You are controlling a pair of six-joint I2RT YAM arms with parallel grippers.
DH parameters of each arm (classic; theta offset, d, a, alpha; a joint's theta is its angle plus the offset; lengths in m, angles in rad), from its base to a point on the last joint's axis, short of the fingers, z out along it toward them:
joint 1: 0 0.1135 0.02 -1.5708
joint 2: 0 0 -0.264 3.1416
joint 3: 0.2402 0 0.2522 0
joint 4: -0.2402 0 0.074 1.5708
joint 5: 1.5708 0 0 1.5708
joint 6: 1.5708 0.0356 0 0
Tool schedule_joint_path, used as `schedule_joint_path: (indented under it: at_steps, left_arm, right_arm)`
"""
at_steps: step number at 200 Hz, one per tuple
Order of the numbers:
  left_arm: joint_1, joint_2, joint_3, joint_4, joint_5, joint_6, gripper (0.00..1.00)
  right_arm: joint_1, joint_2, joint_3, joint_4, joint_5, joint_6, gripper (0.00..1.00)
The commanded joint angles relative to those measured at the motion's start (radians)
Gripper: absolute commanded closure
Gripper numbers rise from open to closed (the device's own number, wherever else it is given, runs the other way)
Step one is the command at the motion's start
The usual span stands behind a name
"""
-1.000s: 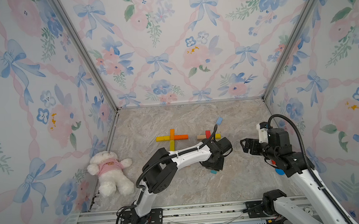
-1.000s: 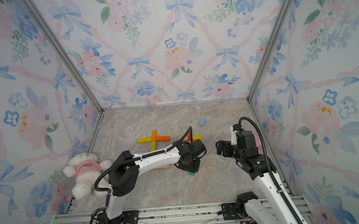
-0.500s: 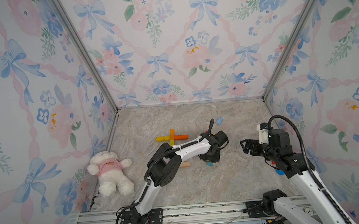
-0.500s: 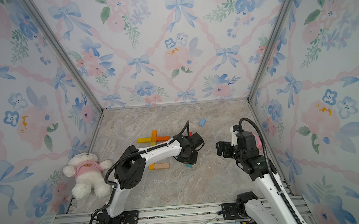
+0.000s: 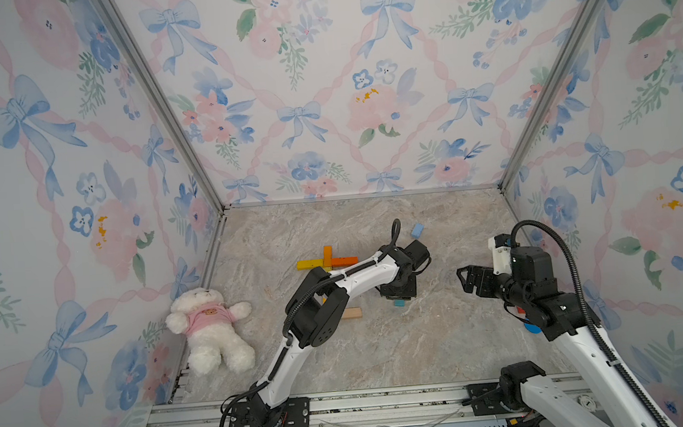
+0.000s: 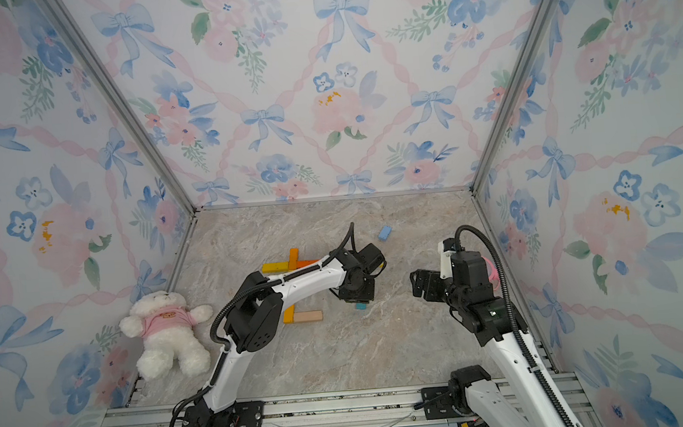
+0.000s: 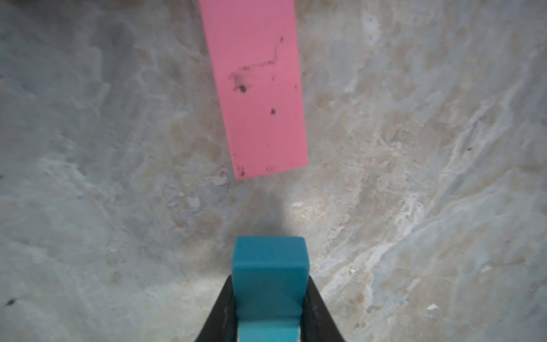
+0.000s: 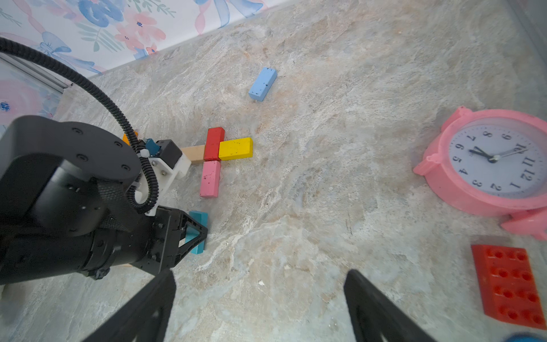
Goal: Assemble the letter t with building blocks
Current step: Assemble the building block at the center of the board.
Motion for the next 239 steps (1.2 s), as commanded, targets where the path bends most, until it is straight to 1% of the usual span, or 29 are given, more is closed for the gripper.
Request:
schedule_joint_path:
  at_steps: [1,46,116,185,239]
  left_arm:
    - [0.001,0.043,0.027,-0.029,0.023,-0.030,0.95]
    - [0.005,0.075,0.069,-0.027,0.045,-0.049,0.91]
    - [0.025,0.079,0.055,-0.028,0.021,-0.073,0.89]
    - [0.027,0.069,0.051,-0.029,0.003,-0.087,0.73]
    - [0.025,0.060,0.058,-0.028,0.008,-0.085,0.68]
  right_arm:
    - [-0.008,-0.004,-0.013,-0.015,-0.005,-0.015,0.08]
    - [-0.009,-0.006,-0.018,-0.010,-0.006,-0.015,0.08]
    - [-0.009,-0.016,-0.031,-0.016,-0.005,-0.021,0.08]
    - [-0.009,-0.013,-0.029,-0.014,-0.013,-0.017,0.08]
    - [-0.008,-0.012,-0.037,-0.006,-0.026,0.002,0.08]
